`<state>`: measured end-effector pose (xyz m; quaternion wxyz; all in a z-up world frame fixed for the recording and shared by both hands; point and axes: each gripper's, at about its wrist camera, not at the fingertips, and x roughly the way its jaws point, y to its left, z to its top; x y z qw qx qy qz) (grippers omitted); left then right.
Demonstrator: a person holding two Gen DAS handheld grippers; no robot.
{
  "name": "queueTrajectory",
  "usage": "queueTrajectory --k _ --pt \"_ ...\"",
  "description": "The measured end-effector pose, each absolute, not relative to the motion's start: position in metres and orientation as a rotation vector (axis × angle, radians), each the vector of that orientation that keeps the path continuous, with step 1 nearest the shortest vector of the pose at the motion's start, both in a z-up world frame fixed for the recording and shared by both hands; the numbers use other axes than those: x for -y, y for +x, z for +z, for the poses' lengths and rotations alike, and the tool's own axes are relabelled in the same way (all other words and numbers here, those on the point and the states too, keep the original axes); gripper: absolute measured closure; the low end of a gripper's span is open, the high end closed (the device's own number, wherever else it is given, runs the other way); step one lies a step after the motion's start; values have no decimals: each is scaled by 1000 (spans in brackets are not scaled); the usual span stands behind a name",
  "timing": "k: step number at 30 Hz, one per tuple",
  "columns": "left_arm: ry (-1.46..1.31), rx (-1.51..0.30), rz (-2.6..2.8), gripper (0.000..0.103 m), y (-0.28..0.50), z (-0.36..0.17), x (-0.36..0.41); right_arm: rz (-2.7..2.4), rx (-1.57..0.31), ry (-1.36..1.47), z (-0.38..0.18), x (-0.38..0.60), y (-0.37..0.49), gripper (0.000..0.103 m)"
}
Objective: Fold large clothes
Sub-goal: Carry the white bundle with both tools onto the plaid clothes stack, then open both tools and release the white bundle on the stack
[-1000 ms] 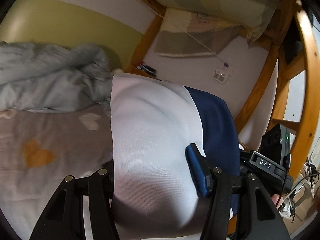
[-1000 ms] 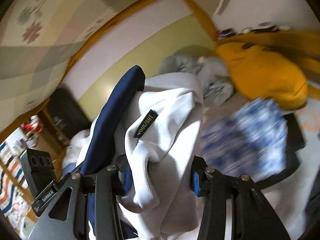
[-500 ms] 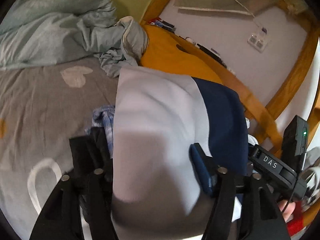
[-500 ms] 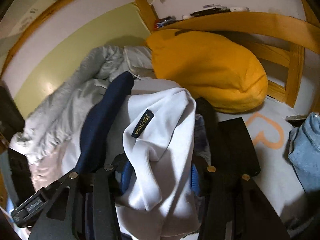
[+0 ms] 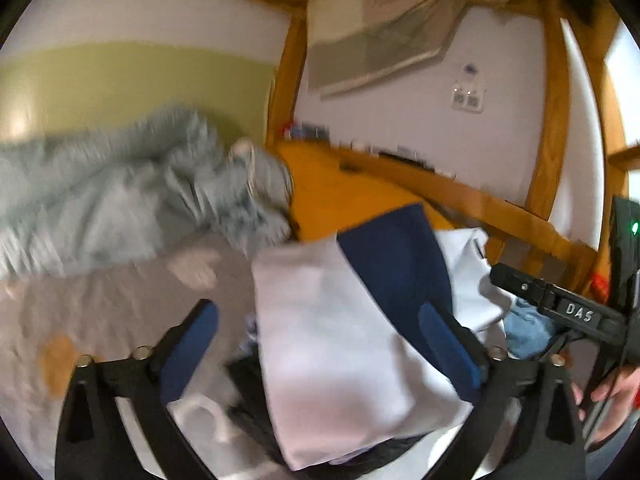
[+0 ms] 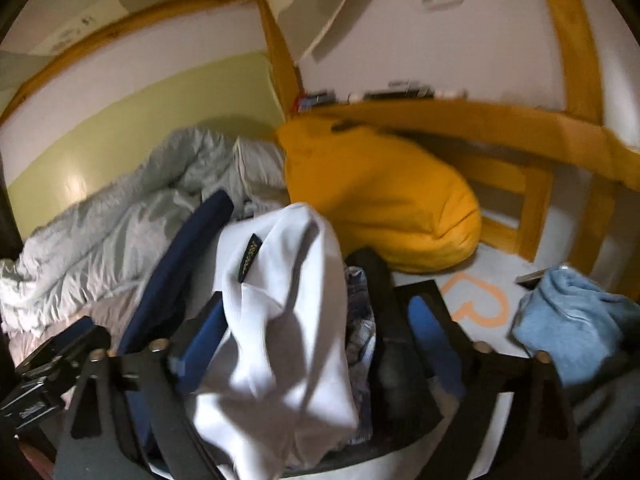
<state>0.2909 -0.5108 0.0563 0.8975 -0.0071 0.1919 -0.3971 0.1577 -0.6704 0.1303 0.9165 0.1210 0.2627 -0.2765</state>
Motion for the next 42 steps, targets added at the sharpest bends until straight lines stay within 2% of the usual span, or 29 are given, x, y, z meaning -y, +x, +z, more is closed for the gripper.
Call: queueTrajectory --k 4,9,13,18,26,31,42 --pt "-1 -325 -792 0 275 73 479 -579 -490 144 151 635 146 1" --pt "30 -185 -767 0 246 85 424 -528 -380 213 169 598 126 0" --pt "70 -128 -758 0 233 75 388 -516 -311 189 166 559 120 0" --pt "104 -129 -701 0 235 31 365 -545 -275 76 133 512 122 0" --pt "69 -170 -649 0 259 -57 341 -578 -266 -20 50 471 133 0" --pt "41 -192 -647 0 268 -65 342 -623 -308 -89 5 457 143 0" --pt "4 -211 -641 0 277 -65 337 -653 -288 -62 7 464 136 0"
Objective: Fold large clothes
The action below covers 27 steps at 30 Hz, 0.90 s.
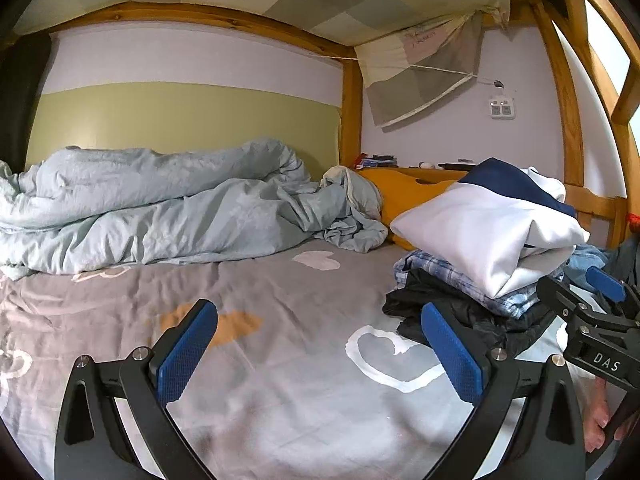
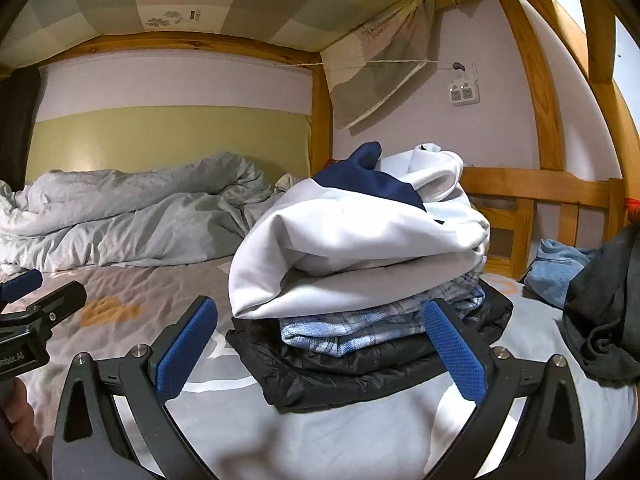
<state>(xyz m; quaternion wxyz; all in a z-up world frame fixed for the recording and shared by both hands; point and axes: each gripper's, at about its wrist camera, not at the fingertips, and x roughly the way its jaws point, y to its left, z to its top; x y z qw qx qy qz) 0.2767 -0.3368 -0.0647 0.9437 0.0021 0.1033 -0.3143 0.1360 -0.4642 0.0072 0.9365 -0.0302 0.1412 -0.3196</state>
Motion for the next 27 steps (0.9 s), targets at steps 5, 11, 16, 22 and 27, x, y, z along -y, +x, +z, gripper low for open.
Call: queueTrajectory --k 5,11,16,22,27 --pt "11 -200 -642 0 274 -64 338 -649 -304 -64 6 464 140 0" --pt "22 -191 -642 0 272 -64 338 -649 -304 -61 6 464 139 0" --pt "29 -184 -643 0 271 -64 339 -650 -301 -62 6 464 139 0" --pt "28 -187 -642 0 269 -64 341 -651 -300 -62 6 464 139 0" --pt "25 -188 -640 0 270 -65 341 -653 -298 -60 7 465 139 0"
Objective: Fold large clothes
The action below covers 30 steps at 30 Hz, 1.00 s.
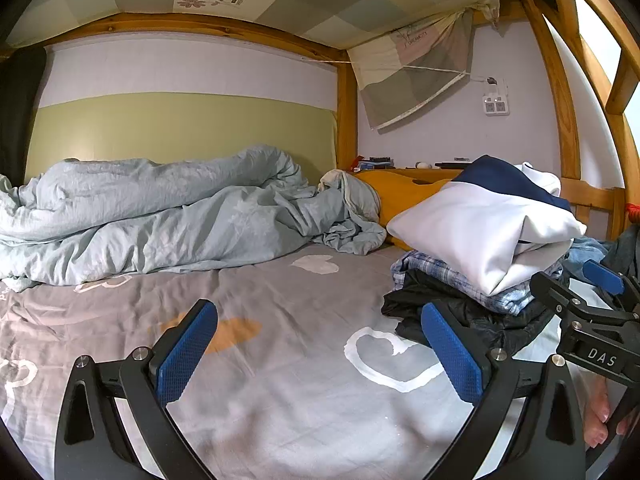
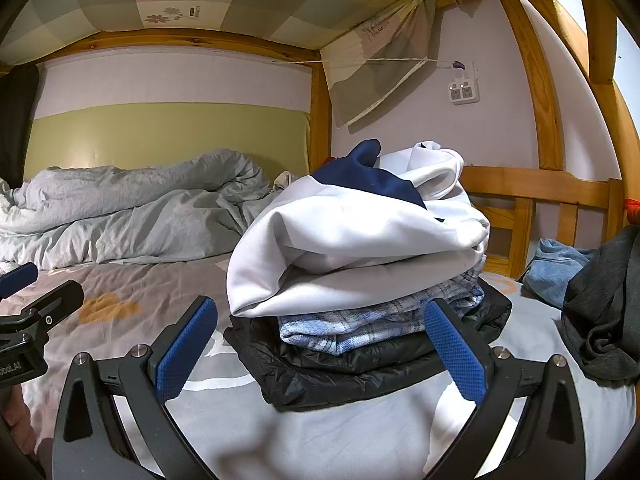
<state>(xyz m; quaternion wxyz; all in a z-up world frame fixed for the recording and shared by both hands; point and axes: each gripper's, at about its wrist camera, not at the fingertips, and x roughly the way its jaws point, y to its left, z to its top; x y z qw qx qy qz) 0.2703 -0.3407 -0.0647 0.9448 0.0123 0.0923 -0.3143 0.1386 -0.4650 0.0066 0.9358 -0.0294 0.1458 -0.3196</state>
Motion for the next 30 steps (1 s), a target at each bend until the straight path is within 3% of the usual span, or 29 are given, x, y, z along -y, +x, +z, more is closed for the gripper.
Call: queueTrajectory --k 30 --pt "23 -187 -636 0 270 -65 340 -651 -292 -68 8 466 138 0"
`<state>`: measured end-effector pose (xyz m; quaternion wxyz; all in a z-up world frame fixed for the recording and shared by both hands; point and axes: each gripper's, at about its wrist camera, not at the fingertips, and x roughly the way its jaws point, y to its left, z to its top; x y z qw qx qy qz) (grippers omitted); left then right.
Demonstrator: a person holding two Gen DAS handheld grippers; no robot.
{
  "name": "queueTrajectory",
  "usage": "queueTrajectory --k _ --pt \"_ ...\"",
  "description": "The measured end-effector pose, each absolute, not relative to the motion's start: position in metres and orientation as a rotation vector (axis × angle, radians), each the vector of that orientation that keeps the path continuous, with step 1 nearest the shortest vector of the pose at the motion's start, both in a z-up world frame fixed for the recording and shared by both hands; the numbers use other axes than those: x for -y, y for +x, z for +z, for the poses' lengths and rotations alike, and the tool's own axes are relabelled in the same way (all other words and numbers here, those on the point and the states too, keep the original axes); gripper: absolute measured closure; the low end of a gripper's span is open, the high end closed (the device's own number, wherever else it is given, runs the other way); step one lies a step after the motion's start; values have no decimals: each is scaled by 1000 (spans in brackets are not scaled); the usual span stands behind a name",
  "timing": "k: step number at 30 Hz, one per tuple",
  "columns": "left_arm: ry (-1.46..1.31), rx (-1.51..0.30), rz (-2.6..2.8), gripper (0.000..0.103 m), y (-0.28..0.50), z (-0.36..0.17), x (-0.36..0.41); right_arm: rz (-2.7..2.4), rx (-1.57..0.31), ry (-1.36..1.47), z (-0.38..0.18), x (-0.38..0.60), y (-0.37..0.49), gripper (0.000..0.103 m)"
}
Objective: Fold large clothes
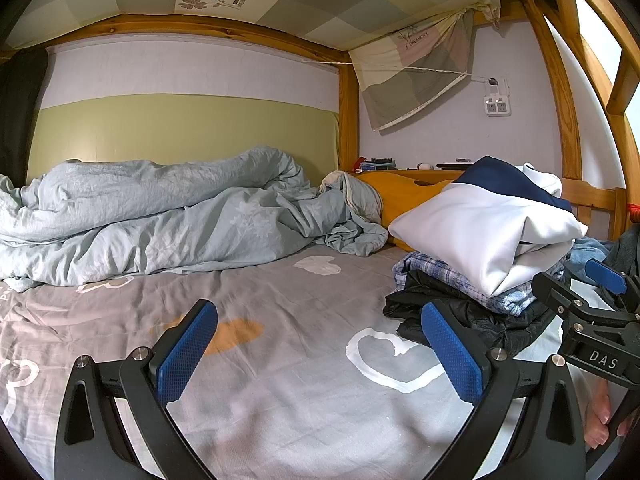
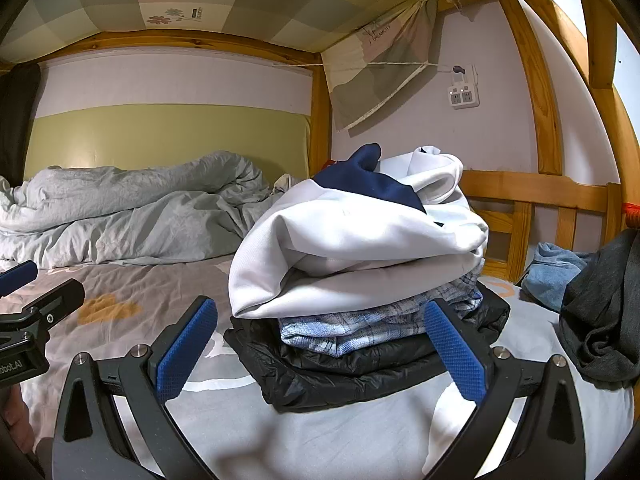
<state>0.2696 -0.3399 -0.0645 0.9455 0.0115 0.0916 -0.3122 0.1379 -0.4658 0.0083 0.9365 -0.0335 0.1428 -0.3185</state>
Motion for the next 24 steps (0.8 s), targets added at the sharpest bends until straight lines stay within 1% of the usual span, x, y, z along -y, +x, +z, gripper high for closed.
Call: queueTrajectory --k 24 --pt "28 -181 -636 0 270 -65 339 -645 -296 -73 9 465 139 0"
